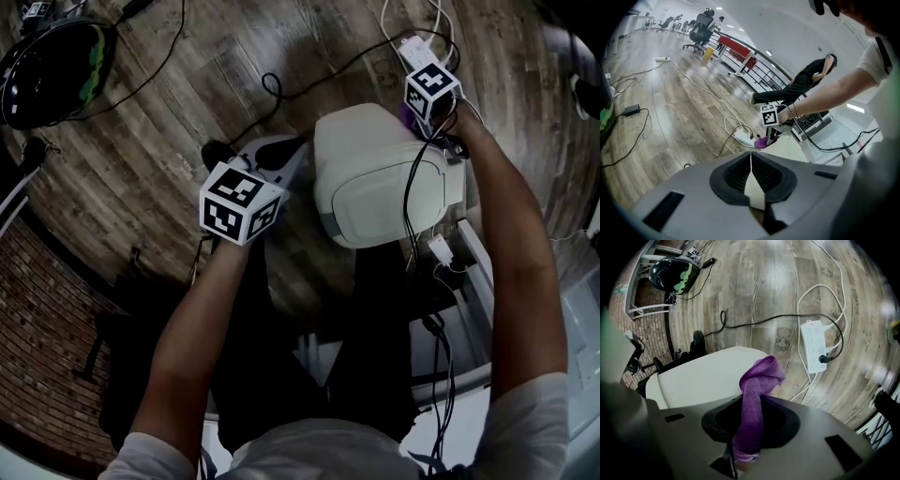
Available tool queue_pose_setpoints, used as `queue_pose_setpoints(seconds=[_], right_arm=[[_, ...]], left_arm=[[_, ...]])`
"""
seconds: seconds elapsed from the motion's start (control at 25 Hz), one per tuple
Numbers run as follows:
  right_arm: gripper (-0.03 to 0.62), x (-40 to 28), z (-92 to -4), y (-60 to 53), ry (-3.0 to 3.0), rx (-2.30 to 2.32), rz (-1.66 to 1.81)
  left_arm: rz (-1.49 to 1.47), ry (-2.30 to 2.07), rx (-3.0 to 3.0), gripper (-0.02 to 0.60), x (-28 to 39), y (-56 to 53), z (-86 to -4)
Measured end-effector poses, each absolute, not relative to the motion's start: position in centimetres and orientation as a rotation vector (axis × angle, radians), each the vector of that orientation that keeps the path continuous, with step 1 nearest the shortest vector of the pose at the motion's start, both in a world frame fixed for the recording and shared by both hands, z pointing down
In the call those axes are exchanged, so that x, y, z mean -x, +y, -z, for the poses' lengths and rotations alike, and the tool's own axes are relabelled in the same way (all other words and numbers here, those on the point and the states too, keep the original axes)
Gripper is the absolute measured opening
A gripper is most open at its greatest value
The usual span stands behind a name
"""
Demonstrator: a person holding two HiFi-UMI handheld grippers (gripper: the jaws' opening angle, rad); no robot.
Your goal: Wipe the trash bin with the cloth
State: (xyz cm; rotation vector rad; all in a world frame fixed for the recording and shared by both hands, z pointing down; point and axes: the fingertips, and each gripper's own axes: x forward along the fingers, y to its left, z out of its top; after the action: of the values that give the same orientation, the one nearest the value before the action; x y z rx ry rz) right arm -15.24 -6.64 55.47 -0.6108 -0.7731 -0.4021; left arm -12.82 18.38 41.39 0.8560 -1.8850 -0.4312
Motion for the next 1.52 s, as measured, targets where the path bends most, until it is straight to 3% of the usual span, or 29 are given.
queue_pose_setpoints(seconds=[0.64, 1.52], right_arm=[[0.092, 14.1, -55.3, 2.2, -0.788, 0.69, 0.457], [0.092, 5.0, -53.7, 17.0, -0.621, 0.802, 0.374]], left_arm=[[0.557, -1.865, -0.801, 0.009, 11.3, 21.2, -42.6], [0.656, -1.887, -0.646, 0.009, 9.8, 29.1, -45.0]])
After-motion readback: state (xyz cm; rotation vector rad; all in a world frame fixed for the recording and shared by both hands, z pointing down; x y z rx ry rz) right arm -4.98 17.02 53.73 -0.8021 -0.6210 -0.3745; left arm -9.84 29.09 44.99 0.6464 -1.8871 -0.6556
